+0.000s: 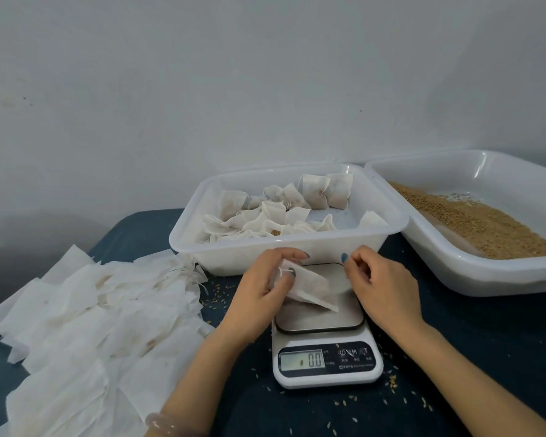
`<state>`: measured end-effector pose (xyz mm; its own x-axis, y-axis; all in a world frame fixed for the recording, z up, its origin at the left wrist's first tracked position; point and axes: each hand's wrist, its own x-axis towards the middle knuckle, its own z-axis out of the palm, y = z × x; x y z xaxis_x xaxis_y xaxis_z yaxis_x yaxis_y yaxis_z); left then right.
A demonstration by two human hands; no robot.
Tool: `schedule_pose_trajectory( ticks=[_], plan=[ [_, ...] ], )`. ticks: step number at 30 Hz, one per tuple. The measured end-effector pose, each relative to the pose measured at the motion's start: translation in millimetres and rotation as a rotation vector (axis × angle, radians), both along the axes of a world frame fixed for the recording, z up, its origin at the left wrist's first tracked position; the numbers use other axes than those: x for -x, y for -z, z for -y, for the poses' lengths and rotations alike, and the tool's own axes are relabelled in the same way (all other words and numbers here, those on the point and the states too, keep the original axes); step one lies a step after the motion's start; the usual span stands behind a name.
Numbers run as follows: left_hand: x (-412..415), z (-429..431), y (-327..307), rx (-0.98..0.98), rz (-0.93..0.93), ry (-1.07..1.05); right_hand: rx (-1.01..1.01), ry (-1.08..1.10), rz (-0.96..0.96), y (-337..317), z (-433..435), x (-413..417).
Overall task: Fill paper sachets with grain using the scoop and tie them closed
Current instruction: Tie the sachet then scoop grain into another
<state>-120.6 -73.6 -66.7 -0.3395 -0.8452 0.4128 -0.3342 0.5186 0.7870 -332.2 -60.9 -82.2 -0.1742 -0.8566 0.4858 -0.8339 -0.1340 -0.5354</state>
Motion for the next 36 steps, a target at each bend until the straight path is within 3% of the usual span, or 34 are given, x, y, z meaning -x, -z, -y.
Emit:
schedule_pose_trajectory(
  ticks=[7, 25, 28, 32, 36],
  plan=[
    [-1, -1, -6, 0.037, -0.093, -0.127, -0.013, 0.038, 0.116, 10, 0, 10],
    [-7, 1, -4, 0.048, -0.108, -0.322, -0.063, 0.040, 0.058, 11, -4, 10],
    [-9, 1, -5, 0.043, 0.032, -0.388, -0.064, 0.033, 0.057, 10, -5, 10],
    [-14, -1, -5, 0.092, 0.392, -0.495, -0.057, 0.027, 0.043, 11, -5, 10],
    [-10, -3, -1, 0.152, 0.640, -0.410, -0.055, 0.032, 0.028, 12, -5, 10]
  ],
)
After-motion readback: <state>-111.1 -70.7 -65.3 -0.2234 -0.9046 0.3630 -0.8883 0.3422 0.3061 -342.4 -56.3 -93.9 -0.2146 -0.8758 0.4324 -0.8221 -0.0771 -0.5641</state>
